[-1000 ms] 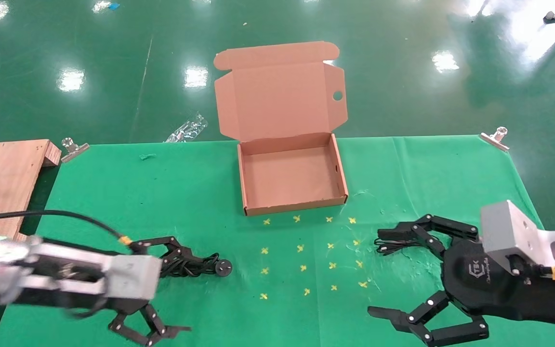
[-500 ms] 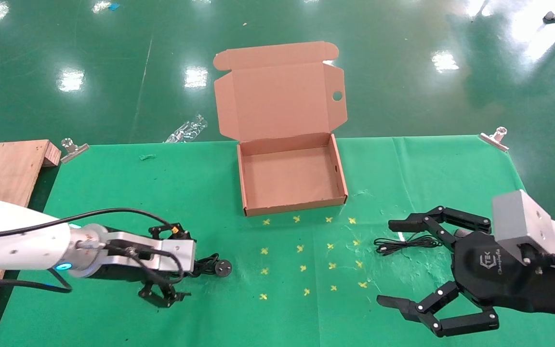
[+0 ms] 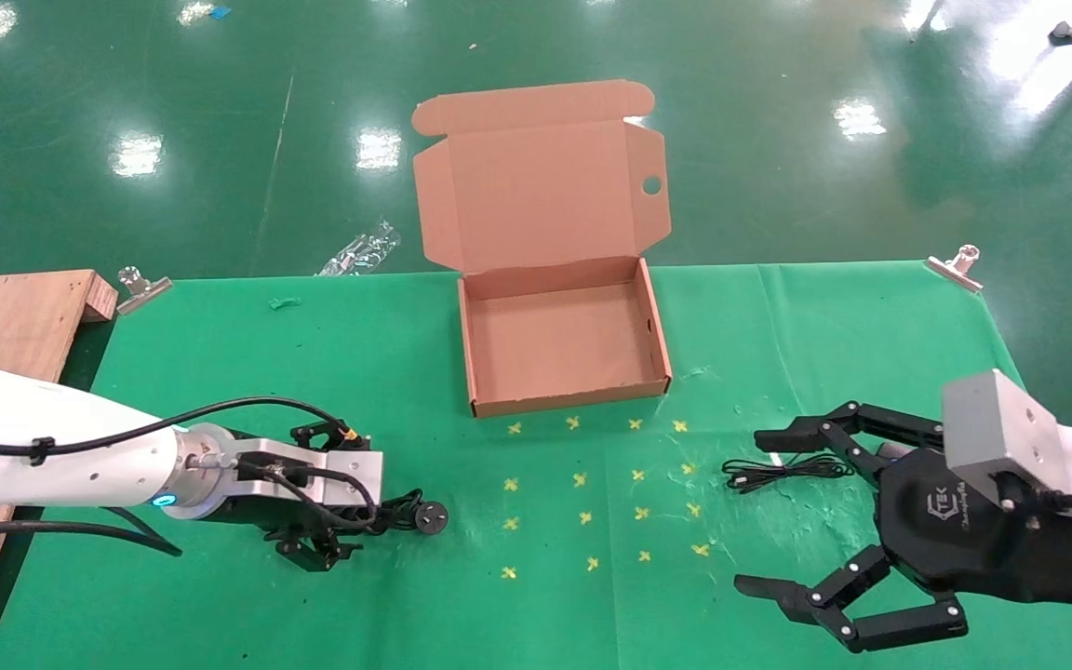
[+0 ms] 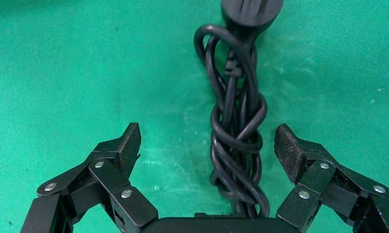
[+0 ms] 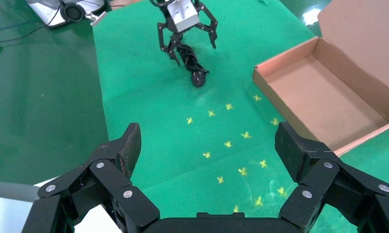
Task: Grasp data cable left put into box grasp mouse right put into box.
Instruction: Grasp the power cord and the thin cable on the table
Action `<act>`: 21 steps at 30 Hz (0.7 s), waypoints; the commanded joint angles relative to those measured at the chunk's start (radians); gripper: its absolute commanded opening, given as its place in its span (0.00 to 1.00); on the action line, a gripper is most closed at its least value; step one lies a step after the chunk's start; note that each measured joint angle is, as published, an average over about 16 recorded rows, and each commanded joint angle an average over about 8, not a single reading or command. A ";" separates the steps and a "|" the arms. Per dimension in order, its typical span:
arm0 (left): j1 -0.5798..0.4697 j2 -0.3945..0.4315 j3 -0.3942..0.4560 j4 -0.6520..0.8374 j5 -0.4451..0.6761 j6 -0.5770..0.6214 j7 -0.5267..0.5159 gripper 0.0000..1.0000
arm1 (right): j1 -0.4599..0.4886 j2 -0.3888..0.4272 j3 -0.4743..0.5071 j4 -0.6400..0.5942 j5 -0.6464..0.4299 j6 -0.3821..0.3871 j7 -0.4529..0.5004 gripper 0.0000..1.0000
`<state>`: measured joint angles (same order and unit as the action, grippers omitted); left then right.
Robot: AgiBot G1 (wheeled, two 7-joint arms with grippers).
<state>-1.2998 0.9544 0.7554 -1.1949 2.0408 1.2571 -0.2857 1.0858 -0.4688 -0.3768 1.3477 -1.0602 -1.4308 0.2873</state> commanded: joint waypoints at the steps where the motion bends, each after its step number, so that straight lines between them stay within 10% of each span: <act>1: 0.000 0.002 0.002 0.007 0.008 -0.002 -0.004 1.00 | 0.001 0.001 -0.002 0.001 -0.003 -0.002 0.001 1.00; 12: -0.001 0.003 0.002 0.012 0.006 -0.001 -0.003 1.00 | 0.151 -0.067 -0.148 -0.029 -0.398 -0.051 0.025 1.00; 21: -0.002 0.004 0.002 0.013 0.005 -0.001 -0.002 1.00 | 0.338 -0.270 -0.285 -0.313 -0.732 -0.054 -0.099 1.00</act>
<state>-1.3015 0.9579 0.7573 -1.1817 2.0462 1.2564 -0.2880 1.4158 -0.7352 -0.6527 1.0321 -1.7691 -1.4740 0.1870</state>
